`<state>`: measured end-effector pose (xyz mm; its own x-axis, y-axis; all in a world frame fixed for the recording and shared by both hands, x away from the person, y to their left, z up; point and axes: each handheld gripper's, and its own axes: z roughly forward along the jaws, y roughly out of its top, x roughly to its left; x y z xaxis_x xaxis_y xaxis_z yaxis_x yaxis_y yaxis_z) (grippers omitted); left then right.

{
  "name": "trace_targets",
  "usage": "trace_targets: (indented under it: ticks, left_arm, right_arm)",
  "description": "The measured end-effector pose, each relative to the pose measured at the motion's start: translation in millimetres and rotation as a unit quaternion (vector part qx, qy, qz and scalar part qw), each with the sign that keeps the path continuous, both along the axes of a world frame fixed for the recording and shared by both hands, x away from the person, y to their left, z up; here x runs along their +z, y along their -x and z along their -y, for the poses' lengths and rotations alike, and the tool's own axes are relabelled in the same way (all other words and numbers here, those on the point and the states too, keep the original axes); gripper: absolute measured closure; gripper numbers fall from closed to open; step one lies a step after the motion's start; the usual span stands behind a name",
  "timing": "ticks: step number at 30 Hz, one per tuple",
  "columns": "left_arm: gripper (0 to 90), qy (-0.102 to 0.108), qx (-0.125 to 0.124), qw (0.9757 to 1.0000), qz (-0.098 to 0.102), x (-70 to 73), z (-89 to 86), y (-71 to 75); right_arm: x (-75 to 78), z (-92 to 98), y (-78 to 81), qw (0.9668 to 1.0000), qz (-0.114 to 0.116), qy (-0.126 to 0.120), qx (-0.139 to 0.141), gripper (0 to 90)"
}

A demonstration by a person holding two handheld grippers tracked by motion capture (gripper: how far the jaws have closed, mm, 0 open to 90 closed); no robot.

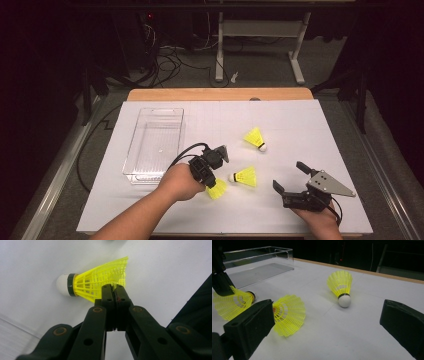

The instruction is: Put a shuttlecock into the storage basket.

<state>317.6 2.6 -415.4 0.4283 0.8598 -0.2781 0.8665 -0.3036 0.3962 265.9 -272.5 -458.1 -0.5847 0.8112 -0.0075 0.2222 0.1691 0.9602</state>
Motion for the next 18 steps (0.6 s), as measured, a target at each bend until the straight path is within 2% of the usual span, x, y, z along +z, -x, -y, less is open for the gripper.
trace_targets:
  ticks: [18]
  left_arm:
    - [89.0, 0.005, 0.003, 1.0000, 0.001, 7.7, -9.2, -4.1]
  right_arm:
    - [0.5, 0.5, 0.2, 1.0000, 0.002, -0.001, -0.001, 0.2]
